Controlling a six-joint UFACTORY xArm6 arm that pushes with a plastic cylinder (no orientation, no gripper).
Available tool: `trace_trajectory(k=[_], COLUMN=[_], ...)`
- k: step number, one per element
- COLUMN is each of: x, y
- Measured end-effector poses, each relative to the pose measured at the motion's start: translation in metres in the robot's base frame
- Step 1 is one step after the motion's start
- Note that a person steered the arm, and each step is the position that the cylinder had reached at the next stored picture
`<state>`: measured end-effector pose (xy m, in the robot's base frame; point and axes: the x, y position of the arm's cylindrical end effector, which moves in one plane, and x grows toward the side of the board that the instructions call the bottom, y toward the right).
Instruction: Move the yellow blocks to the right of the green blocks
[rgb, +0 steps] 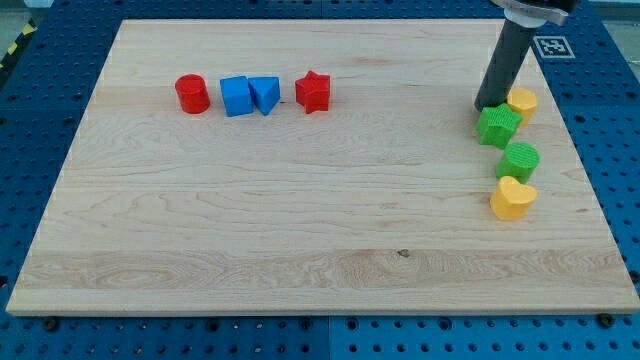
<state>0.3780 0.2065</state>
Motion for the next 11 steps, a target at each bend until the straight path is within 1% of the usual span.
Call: trace_trajectory(k=[1, 2, 3, 4, 5, 7, 9, 11], x=[0.007, 0.008, 0.036, 0.092, 0.146, 0.152, 0.146, 0.121], y=[0.000, -0.025, -0.059, -0.073, -0.060, -0.004, 0.004, 0.026])
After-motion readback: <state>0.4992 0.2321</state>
